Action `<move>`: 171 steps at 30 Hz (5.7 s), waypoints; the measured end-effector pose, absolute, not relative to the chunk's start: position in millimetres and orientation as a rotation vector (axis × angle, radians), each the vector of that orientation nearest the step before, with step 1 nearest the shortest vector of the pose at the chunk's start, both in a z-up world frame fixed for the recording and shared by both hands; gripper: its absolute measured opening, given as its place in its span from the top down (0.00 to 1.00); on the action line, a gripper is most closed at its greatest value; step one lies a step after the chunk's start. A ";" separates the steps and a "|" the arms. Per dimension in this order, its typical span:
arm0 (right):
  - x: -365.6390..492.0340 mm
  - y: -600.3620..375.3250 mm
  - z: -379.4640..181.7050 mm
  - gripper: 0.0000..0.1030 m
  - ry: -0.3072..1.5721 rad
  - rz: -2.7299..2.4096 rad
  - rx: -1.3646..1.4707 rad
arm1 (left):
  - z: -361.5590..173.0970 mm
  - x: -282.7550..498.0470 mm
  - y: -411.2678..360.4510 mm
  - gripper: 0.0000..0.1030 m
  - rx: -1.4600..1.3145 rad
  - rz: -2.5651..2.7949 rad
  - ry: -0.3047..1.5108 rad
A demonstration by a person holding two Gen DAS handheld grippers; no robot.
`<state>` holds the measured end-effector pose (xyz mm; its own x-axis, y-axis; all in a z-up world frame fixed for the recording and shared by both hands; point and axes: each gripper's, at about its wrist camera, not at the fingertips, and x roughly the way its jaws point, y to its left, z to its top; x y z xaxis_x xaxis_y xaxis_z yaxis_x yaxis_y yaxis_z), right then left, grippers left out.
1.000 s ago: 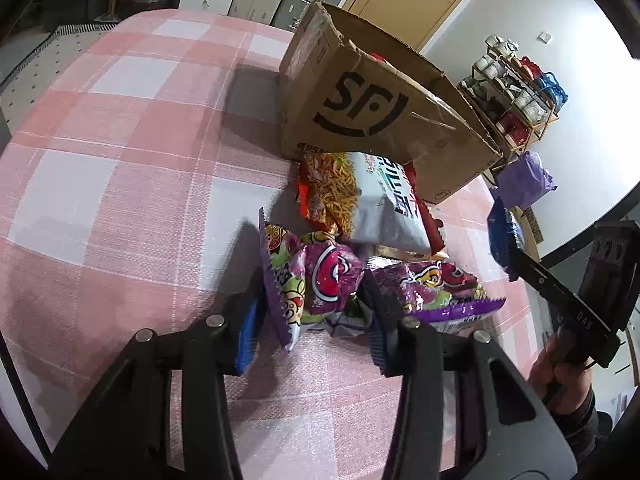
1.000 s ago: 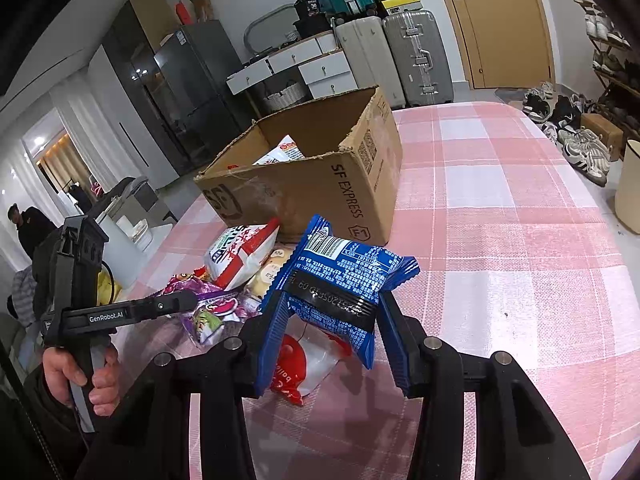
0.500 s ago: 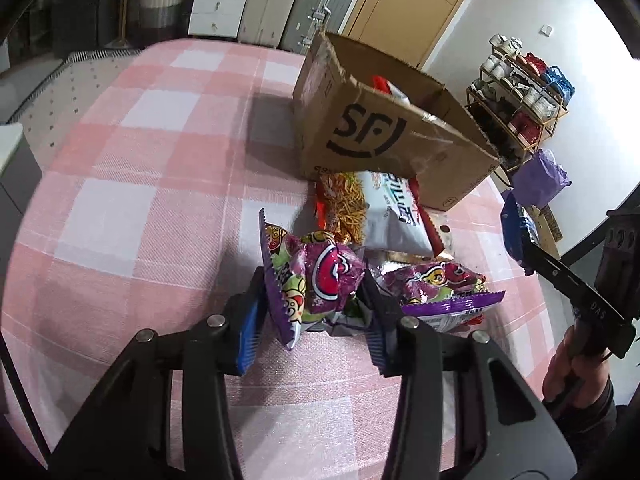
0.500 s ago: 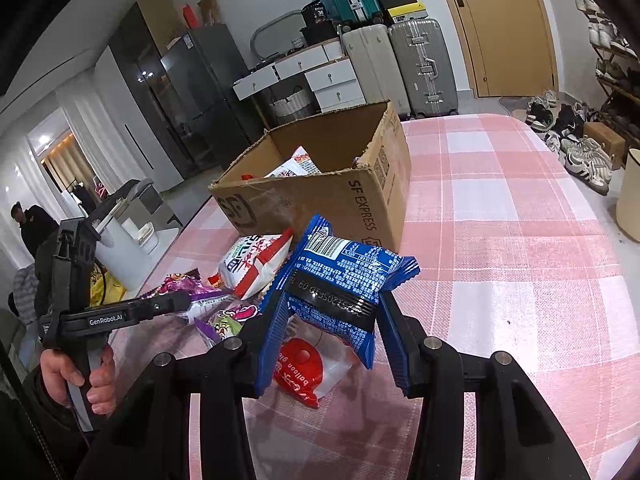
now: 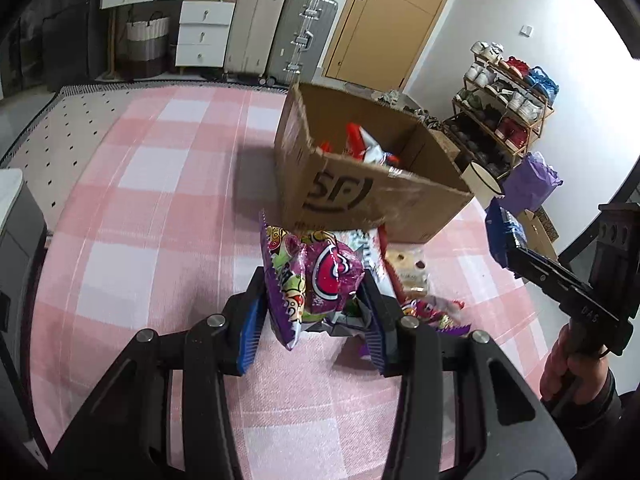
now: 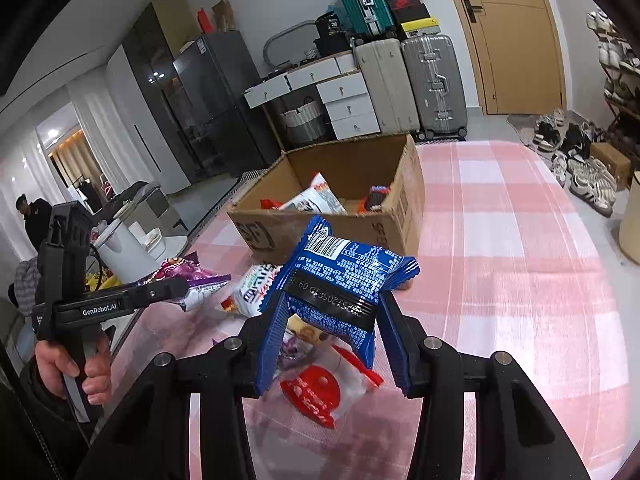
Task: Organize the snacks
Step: 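Move the left gripper's purple bag over the box while the right gripper carries the blue Oreo, then open both grippers to drop the purple bag and blue Oreo packet into the box, then move both grippers back from the box toward the remaining snacks, then close the left gripper on the purple-and-pink candy bag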
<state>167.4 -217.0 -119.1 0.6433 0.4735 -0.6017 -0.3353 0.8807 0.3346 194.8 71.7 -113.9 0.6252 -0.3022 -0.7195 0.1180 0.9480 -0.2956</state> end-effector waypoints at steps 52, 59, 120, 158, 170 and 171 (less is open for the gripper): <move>325.9 -167.6 -66.6 0.55 0.737 0.512 0.031 | -54.8 371.3 -21.9 0.61 -0.079 -0.334 0.819; 339.0 -170.4 -84.1 0.53 0.760 0.466 0.034 | -70.2 387.7 -28.2 0.42 -0.063 -0.321 0.853; 149.4 -216.0 -73.5 0.08 0.634 0.431 0.154 | -65.2 188.7 -14.9 0.01 -0.107 -0.314 0.820; 132.8 -229.8 -134.2 0.08 0.797 0.417 0.260 | -195.6 214.6 -37.8 0.42 -0.270 -0.410 1.047; 133.3 -231.8 -140.6 0.08 0.811 0.413 0.273 | -195.4 211.8 -56.7 0.68 -0.177 -0.429 1.022; 133.0 -232.1 -140.7 0.08 0.810 0.412 0.275 | -194.5 210.9 -56.1 0.69 -0.183 -0.435 1.020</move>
<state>133.0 -232.1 -140.7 0.6170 0.4563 -0.6412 -0.2496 0.8862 0.3904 210.9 -56.1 -194.5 0.4471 -0.4329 -0.7827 0.2651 0.8999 -0.3463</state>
